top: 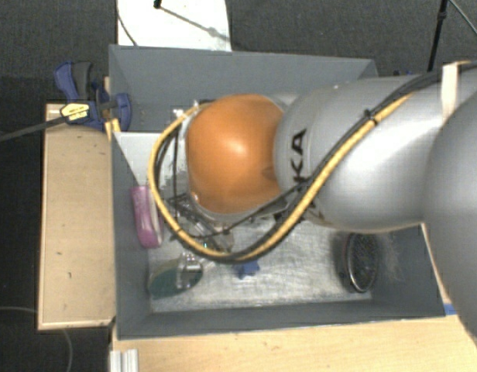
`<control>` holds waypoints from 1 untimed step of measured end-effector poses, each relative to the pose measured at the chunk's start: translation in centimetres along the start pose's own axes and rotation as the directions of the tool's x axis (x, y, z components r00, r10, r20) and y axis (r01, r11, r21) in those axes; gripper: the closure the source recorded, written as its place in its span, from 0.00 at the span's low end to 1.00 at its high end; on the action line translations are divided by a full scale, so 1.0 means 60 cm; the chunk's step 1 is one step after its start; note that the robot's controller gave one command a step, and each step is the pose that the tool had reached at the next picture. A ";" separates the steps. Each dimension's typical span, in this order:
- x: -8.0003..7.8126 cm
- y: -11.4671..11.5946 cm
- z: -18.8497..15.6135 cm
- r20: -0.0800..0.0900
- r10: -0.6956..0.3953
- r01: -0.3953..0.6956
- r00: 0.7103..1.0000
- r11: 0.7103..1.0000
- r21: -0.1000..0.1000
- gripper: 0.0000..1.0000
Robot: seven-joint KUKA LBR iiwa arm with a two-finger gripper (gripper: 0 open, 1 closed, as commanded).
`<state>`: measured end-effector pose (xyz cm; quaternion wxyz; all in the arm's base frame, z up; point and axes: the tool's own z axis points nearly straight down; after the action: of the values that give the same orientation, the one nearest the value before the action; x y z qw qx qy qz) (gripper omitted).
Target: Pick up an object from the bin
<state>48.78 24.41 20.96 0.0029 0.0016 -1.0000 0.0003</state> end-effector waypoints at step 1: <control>-0.011 -0.031 0.211 0.000 -0.023 0.023 1.000 1.000 0.002 0.00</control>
Offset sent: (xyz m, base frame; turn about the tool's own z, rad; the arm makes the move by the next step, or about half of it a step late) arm 0.0076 -0.0174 -0.1226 -0.0249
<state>49.38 22.56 8.27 0.0030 0.0133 -0.9999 0.0012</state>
